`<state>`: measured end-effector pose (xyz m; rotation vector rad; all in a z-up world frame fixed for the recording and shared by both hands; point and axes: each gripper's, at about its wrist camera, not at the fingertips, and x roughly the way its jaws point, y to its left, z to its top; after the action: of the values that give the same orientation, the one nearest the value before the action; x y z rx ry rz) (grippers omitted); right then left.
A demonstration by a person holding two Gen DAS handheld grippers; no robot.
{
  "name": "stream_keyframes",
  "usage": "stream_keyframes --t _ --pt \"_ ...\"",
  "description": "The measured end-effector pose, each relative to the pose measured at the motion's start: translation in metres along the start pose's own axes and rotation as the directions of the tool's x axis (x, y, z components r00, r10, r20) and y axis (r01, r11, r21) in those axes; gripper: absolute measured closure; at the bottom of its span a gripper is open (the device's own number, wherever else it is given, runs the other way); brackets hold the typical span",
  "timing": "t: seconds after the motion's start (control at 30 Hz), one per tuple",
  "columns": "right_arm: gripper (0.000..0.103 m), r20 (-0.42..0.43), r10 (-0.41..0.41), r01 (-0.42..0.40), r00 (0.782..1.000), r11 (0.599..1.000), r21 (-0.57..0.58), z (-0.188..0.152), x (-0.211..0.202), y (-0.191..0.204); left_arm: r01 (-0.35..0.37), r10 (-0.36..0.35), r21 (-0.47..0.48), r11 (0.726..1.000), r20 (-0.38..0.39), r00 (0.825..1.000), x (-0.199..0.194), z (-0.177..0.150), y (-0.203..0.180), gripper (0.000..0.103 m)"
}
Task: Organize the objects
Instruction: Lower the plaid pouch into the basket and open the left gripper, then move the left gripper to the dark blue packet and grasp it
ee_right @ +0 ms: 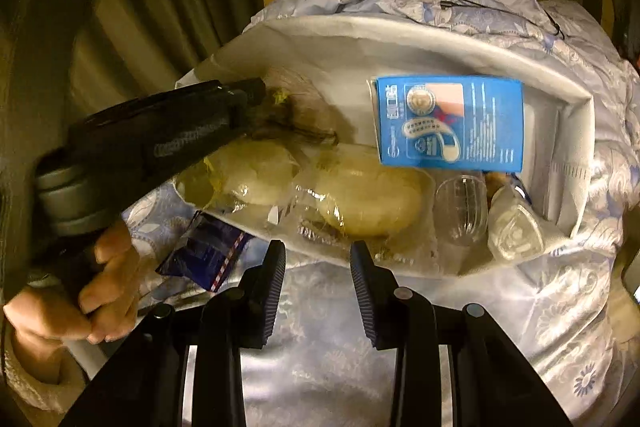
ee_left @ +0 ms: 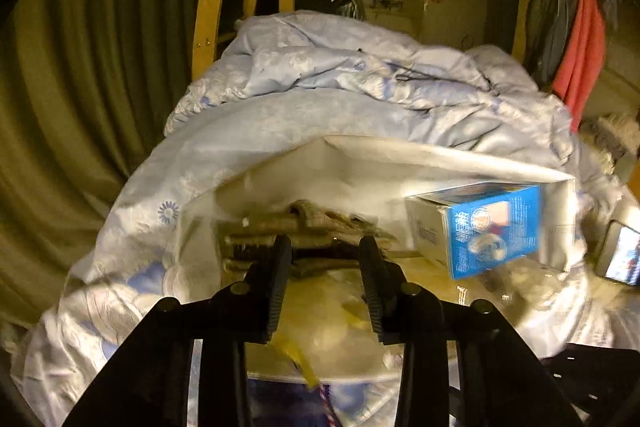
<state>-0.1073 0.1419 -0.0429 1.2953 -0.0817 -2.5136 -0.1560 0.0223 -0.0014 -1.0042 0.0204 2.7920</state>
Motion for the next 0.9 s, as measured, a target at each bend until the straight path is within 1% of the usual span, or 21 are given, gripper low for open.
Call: stream_keyframes --t 0.13,0.23,0.37,0.47,0.53,0.63,0.67,0.73,0.8,0.83,0.9 --pt "0.069 -0.016 0.03 -0.029 0.999 0.998 0.051 -0.005 0.003 -0.01 -0.003 0.003 0.01 1.0 0.027 1.0 -0.015 -0.006 -0.003 0.068" --pt "0.069 -0.008 0.043 -0.043 0.999 0.996 0.082 -0.007 0.0 -0.014 -0.013 0.013 0.019 1.0 0.035 0.999 -0.024 -0.012 -0.003 0.068" --pt "0.069 0.006 0.058 -0.059 0.998 0.993 0.101 -0.01 -0.004 -0.016 0.005 -0.005 0.02 1.0 -0.02 1.0 -0.028 -0.022 0.0 0.068" --pt "0.069 0.003 0.071 -0.071 0.998 0.992 0.105 -0.013 -0.005 -0.017 0.055 -0.054 0.007 0.998 -0.068 0.996 -0.034 -0.036 0.007 0.068" --pt "0.069 0.001 0.075 -0.075 0.997 0.991 0.111 -0.016 -0.005 -0.018 0.091 -0.093 -0.024 0.996 -0.09 0.992 -0.042 -0.046 0.018 0.068" --pt "0.069 -0.002 0.086 -0.085 0.996 0.988 0.126 -0.019 -0.007 -0.02 0.086 -0.094 -0.074 0.994 -0.102 0.99 -0.054 -0.051 0.038 0.067" --pt "0.069 -0.002 0.091 -0.09 0.996 0.987 0.13 -0.019 -0.008 -0.021 0.087 -0.096 -0.09 0.992 -0.103 0.99 -0.056 -0.049 0.045 0.064" --pt "0.069 0.0 0.094 -0.094 0.996 0.987 0.134 -0.02 -0.01 -0.023 0.1 -0.113 -0.122 0.987 -0.105 0.988 -0.059 -0.048 0.057 0.06" --pt "0.07 -0.001 0.098 -0.097 0.995 0.986 0.139 -0.021 -0.01 -0.024 0.118 -0.136 -0.16 0.98 -0.105 0.985 -0.059 -0.049 0.068 0.059" --pt "0.067 -0.003 0.1 -0.098 0.995 0.985 0.145 -0.022 -0.01 -0.025 0.131 -0.155 -0.189 0.973 -0.115 0.981 -0.056 -0.05 0.075 0.057" --pt "0.066 -0.008 0.113 -0.11 0.994 0.981 0.161 -0.023 -0.009 -0.028 0.143 -0.177 -0.224 0.964 -0.141 0.974 -0.05 -0.054 0.084 0.057"
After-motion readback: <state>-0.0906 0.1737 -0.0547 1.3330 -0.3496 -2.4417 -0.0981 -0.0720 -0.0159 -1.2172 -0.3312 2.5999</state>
